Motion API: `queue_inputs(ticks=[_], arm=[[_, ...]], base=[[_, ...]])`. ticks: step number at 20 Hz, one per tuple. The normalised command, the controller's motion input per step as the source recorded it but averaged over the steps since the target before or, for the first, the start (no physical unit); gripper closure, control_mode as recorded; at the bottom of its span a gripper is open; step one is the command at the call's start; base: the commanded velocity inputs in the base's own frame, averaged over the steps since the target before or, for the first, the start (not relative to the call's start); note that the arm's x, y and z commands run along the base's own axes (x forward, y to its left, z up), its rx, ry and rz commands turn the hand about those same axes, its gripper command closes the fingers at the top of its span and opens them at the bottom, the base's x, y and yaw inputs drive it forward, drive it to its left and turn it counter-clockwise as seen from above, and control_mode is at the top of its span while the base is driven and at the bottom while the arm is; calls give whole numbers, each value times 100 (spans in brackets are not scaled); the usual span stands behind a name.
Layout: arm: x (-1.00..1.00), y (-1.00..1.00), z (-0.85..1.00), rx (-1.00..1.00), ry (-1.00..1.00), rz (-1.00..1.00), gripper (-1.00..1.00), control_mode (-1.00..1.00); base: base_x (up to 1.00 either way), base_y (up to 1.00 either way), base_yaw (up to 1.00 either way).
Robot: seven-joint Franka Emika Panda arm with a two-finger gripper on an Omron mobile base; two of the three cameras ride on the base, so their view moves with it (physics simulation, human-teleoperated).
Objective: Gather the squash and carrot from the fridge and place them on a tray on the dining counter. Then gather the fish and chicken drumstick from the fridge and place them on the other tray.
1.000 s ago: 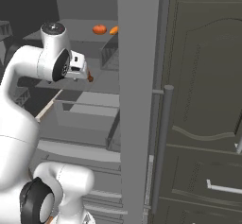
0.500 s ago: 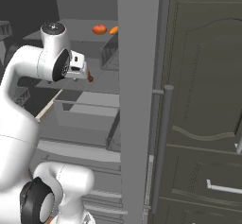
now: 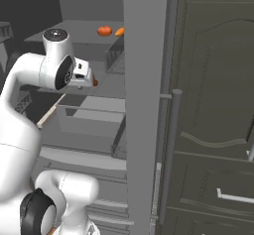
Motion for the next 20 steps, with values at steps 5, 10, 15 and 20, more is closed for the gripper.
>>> queue_inputs(ticks=[5, 10, 15, 20], arm=[[8, 0, -21, -8, 0, 0, -100, -100], [-2, 0, 0, -4, -2, 0, -100, -100], [-2, 0, 0, -1, 0, 0, -100, -100], [19, 0, -2, 0, 0, 0, -100, -100]], base=[[0, 0, 0], [0, 0, 0], [0, 0, 0], [0, 0, 0]])
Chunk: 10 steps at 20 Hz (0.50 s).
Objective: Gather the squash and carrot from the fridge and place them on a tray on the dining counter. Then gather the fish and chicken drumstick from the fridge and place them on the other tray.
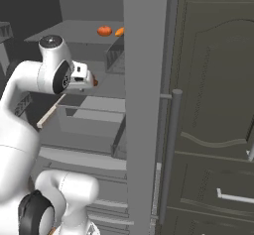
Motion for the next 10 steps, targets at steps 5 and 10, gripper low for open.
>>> queue_inputs(ticks=[5, 10], arm=[[30, 0, -1, -1, -9, 0, -100, -100], [11, 0, -1, 0, -3, 0, -100, -100]], base=[[0, 0, 0], [0, 0, 0]])
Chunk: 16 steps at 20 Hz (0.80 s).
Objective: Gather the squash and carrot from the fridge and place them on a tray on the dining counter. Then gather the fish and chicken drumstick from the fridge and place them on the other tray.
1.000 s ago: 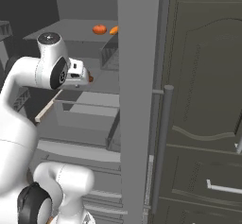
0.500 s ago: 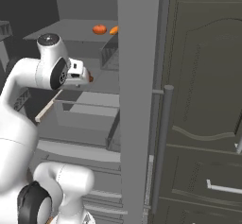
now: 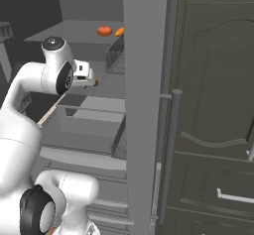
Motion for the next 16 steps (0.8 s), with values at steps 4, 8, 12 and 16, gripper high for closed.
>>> queue_inputs(ticks=[4, 8, 12, 16], arm=[[2, 0, -10, 0, -3, 0, -100, -100], [21, 0, -8, 0, -1, 0, -100, -100], [43, 0, -7, 0, 0, 0, -100, -100], [49, 0, -5, 0, 0, -1, -100, -100]], base=[[0, 0, 0], [0, 0, 0], [0, 0, 0], [0, 0, 0]])
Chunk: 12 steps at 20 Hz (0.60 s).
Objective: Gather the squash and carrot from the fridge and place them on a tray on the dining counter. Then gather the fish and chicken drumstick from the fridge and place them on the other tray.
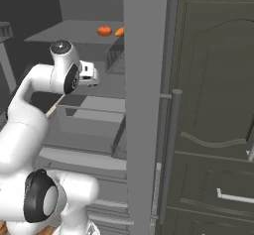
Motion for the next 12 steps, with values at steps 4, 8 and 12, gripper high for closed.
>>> queue_inputs(ticks=[4, 8, 12], arm=[[60, 4, -10, 0, 1, -2, -100, -100], [18, 12, -23, 0, 0, 0, -100, -100], [13, 12, -21, -1, 0, 0, -100, -100]], base=[[0, 0, 0], [0, 0, 0], [0, 0, 0]])
